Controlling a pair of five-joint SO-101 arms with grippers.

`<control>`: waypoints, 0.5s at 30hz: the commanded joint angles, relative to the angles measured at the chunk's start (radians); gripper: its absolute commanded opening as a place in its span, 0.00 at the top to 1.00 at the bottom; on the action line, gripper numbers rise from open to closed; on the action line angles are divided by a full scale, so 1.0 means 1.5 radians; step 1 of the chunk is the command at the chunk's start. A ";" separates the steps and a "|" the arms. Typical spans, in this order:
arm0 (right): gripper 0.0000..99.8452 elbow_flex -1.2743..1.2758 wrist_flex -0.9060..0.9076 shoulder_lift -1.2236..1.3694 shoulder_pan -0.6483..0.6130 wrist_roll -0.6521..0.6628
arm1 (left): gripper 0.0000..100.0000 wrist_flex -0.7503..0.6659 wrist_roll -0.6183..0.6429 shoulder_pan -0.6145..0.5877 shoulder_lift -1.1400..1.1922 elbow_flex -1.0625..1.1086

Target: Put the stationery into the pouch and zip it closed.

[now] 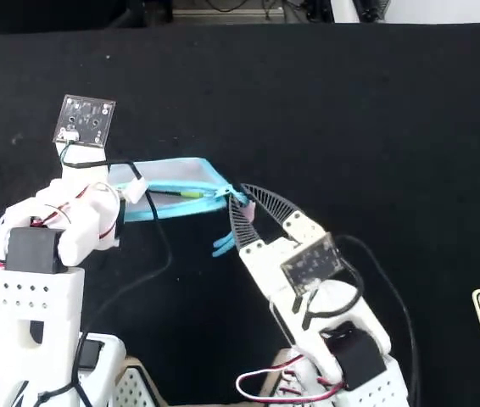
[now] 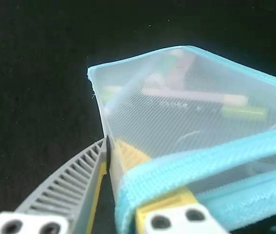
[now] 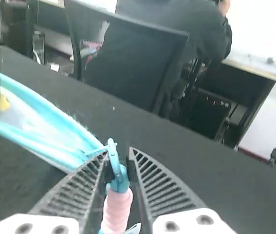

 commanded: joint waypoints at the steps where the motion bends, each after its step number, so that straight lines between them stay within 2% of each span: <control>1: 0.99 -0.095 -0.015 0.036 0.010 0.006 | 0.97 0.002 -0.004 -0.008 -0.011 -0.042; 9: 0.99 -0.243 0.020 0.237 0.010 0.007 | 0.97 0.002 -0.004 -0.008 -0.011 -0.046; 15: 0.99 -0.286 0.009 0.330 0.010 0.089 | 0.97 0.035 -0.004 -0.009 -0.011 -0.103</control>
